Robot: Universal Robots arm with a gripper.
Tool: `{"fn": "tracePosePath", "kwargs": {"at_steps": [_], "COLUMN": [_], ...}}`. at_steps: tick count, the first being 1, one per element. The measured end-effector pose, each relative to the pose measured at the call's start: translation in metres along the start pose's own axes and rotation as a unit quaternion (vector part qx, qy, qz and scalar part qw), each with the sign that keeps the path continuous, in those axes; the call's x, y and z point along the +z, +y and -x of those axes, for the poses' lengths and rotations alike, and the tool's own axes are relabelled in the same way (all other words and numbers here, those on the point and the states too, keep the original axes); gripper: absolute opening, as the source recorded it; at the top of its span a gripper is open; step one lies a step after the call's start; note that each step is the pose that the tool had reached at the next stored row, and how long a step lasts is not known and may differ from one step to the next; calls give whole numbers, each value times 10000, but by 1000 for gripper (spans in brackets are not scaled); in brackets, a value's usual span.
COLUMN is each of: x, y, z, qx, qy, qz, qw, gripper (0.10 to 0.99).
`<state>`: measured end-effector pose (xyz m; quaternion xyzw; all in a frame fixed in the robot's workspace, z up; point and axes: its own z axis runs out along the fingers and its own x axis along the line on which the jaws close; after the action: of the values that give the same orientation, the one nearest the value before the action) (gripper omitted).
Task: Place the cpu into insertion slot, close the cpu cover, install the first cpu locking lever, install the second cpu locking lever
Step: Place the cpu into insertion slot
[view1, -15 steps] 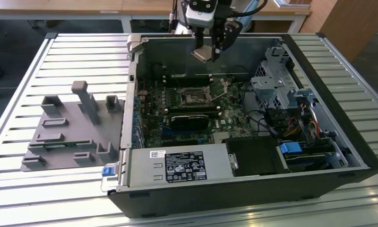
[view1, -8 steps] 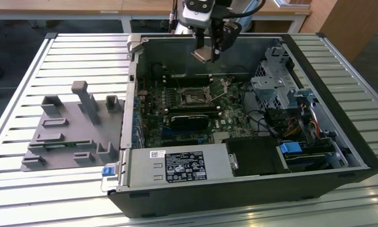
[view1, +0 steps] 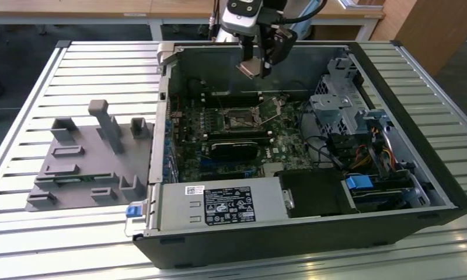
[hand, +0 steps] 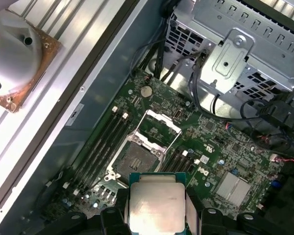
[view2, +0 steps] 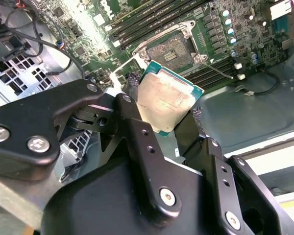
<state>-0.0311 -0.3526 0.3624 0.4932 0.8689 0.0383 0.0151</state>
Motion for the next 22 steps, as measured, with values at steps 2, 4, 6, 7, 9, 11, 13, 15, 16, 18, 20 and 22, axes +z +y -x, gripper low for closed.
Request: {"fn": "tracePosePath", "kwargs": {"at_steps": [2,4,6,7,9,11,13,15,16,18,20,22], "x": [4,8,12,15,20,25,31,36,38,42,47,51], "y": [-1,-1,-1,-1,-2,-2,-3,-3,-3,-3,-4,-4], "z": [0,0,0,0,0,0,0,0,0,1,1,1], "qx": [39,78,123,153,239,350,480,631,713,869,1005,1124], "qy": [-9,-16,-27,-33,-45,-55,-65,-78,-84,-97,-107,-117], "qz": [-3,-8,-13,-14,-17,-16,-15,-14,-13,-12,-10,-9], "qw": [10000,10000,9999,9999,9997,9994,9988,9980,9974,9962,9949,9936], "gripper": [541,541,541,541,541,541,541,541,541,541,541,541]}}
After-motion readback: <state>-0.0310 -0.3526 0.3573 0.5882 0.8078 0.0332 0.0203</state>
